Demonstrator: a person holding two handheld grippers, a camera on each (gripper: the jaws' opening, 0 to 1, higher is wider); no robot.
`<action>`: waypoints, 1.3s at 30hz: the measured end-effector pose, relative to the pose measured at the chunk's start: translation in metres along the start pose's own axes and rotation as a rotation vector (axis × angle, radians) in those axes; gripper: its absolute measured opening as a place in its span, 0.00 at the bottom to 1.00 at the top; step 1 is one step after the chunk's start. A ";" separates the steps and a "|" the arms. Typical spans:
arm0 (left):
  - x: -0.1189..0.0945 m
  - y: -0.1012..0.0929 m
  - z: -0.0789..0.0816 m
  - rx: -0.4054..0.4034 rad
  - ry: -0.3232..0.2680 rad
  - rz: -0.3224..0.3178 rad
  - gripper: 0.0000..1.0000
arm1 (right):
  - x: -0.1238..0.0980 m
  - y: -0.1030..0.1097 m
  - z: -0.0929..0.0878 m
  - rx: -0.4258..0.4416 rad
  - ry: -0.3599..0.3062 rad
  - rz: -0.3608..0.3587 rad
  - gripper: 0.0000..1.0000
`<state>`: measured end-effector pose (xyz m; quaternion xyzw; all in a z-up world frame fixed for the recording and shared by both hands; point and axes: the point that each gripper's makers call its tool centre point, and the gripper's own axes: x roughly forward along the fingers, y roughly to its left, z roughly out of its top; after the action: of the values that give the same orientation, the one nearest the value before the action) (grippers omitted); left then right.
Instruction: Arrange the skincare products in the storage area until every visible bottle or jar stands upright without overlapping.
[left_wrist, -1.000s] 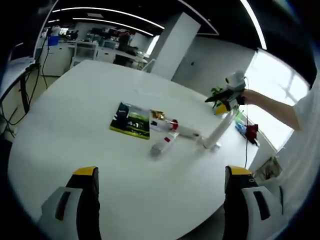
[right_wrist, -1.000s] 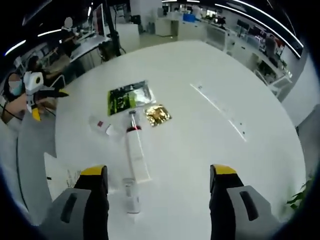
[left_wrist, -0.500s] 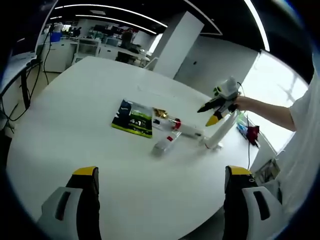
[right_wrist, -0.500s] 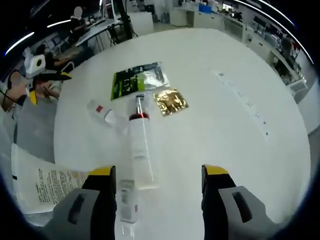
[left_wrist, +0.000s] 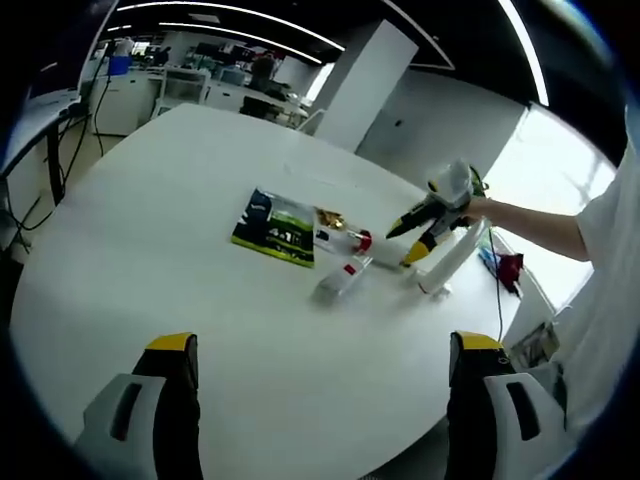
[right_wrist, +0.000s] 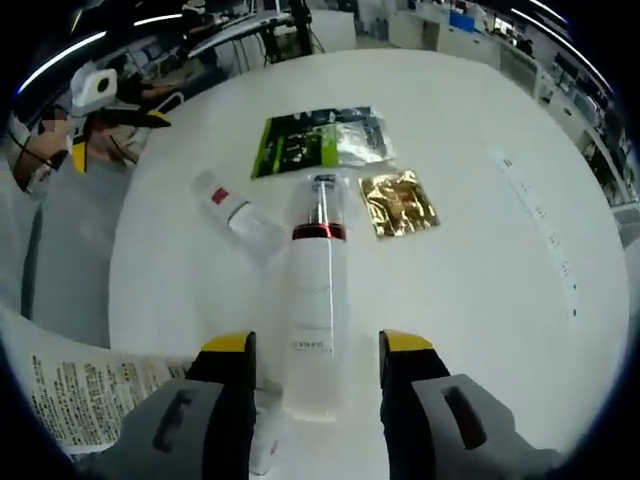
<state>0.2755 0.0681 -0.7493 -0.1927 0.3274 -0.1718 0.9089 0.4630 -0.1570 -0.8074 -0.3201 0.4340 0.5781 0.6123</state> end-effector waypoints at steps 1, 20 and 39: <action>0.000 0.000 0.000 -0.002 0.001 0.001 0.97 | 0.002 0.001 0.001 -0.014 0.003 0.005 0.48; 0.012 0.003 -0.003 -0.018 0.019 -0.004 0.96 | 0.020 0.003 0.005 -0.079 0.007 0.002 0.31; 0.015 0.001 -0.005 -0.025 0.021 -0.007 0.96 | 0.027 -0.004 0.001 -0.103 0.085 -0.077 0.30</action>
<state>0.2829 0.0611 -0.7615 -0.2032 0.3382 -0.1728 0.9025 0.4655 -0.1448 -0.8319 -0.3920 0.4167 0.5614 0.5979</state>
